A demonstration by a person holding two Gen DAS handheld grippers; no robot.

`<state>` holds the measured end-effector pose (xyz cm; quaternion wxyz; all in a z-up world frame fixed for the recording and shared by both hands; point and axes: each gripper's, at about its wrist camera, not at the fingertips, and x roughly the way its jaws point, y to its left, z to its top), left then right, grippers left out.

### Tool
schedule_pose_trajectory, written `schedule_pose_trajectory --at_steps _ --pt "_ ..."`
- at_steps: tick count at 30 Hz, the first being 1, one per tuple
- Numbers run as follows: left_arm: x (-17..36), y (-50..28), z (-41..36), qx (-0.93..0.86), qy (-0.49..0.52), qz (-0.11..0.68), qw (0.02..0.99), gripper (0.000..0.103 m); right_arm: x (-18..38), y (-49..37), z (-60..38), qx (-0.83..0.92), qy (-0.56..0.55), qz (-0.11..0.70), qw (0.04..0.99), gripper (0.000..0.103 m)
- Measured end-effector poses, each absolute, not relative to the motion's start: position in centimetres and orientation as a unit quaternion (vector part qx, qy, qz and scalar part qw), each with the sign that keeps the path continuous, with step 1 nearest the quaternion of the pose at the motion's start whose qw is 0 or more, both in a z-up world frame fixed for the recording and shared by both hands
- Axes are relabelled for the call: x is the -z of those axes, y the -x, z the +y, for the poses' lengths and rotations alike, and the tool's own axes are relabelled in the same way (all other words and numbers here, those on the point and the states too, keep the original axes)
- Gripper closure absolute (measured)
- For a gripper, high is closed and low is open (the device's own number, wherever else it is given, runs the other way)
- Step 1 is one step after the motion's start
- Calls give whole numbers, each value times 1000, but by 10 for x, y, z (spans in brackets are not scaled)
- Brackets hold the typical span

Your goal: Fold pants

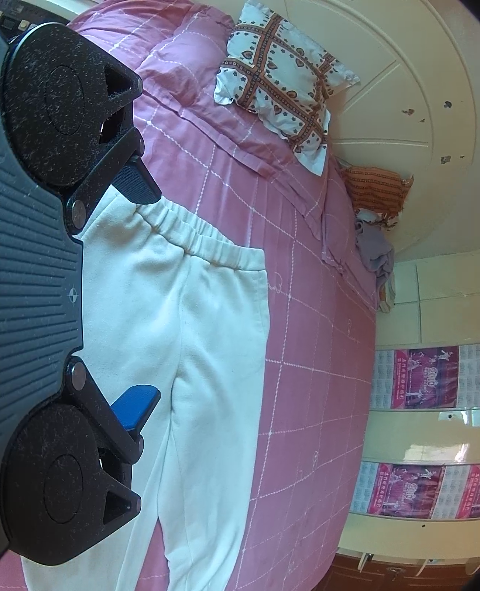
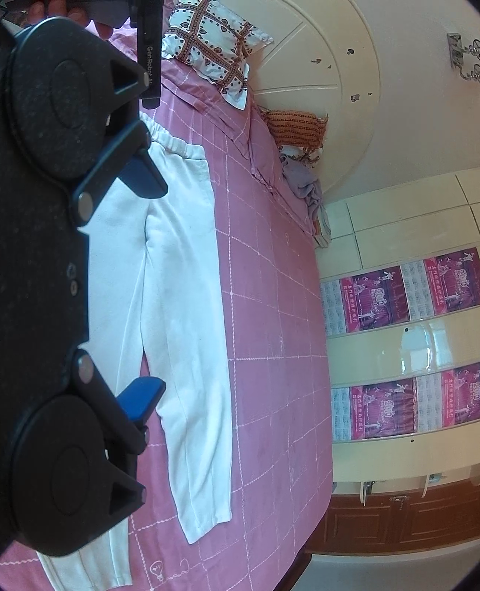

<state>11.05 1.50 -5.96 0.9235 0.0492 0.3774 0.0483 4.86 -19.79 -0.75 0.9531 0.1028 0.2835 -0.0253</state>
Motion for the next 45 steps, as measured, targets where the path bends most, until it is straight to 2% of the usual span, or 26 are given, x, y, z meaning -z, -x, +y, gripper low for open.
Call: schedule_pose_trajectory --at_steps 18,23,29,36,40,45 --pt "104 -218 44 -92 -56 406 907 0 48 -169 -189 -54 -97 329 938 0" --pt "126 -254 56 -103 -67 422 898 0 60 -206 -179 -67 -74 343 934 6" --pt "150 -300 73 -118 -70 437 889 0 81 -257 -174 -91 -61 358 927 20" --pt "183 -356 96 -132 -48 458 878 0 113 -319 -162 -109 -34 388 914 23" --pt "202 -385 106 -134 -37 472 871 0 136 -357 -152 -115 -12 411 904 35" --pt "219 -415 122 -144 -11 480 866 0 159 -397 -148 -126 -6 422 898 36"
